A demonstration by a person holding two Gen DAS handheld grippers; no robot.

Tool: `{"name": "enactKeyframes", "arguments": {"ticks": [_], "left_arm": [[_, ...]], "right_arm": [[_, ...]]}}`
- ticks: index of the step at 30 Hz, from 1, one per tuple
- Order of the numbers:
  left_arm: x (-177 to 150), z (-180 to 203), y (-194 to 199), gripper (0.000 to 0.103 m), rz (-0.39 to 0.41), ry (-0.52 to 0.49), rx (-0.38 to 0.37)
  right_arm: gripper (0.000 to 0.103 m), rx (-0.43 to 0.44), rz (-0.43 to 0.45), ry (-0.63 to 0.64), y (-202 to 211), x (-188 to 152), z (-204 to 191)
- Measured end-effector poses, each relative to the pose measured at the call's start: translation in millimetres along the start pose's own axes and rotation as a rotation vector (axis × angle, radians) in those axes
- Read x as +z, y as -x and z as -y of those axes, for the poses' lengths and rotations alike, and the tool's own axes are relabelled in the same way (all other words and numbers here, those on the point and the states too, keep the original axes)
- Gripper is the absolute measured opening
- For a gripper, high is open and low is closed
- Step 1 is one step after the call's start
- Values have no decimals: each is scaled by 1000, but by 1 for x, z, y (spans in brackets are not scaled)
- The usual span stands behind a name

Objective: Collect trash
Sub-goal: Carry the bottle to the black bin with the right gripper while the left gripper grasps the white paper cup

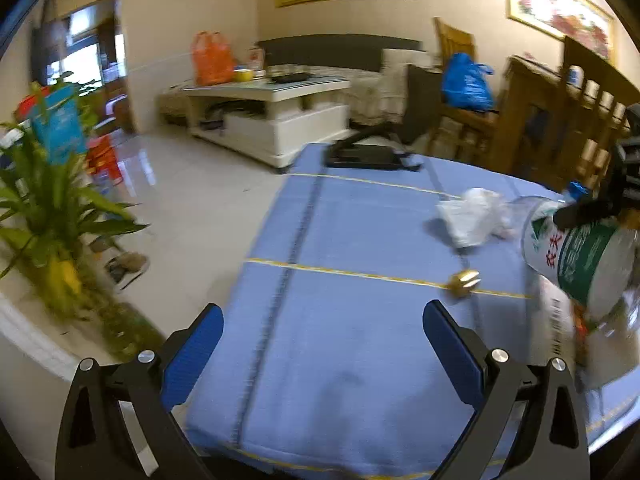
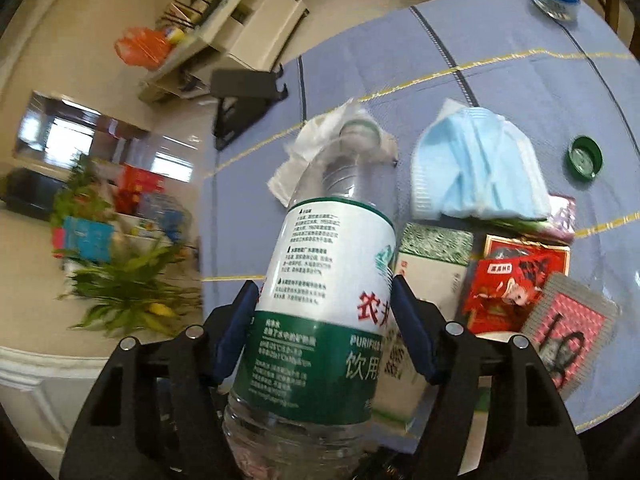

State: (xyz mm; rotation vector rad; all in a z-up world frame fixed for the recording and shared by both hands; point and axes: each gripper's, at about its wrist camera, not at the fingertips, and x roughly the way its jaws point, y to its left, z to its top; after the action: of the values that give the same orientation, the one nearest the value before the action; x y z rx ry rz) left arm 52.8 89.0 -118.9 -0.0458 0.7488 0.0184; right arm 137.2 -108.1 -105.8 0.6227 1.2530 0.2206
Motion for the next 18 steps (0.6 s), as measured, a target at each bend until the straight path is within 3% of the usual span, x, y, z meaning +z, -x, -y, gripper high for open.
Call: {"name": "enactKeyframes", "arguments": {"ticks": [3, 10, 14, 18], "left_arm": [[-2, 12, -1, 97, -7, -20, -105], [-11, 52, 27, 97, 37, -87, -266], [-29, 95, 56, 97, 61, -179, -417], [-39, 148, 58, 97, 26, -287, -456]], "right_arm": [[66, 91, 14, -19, 25, -2, 15], [66, 303, 111, -94, 88, -3, 74], [66, 349, 172, -115, 118, -10, 117], [66, 341, 228, -129, 142, -19, 160]]}}
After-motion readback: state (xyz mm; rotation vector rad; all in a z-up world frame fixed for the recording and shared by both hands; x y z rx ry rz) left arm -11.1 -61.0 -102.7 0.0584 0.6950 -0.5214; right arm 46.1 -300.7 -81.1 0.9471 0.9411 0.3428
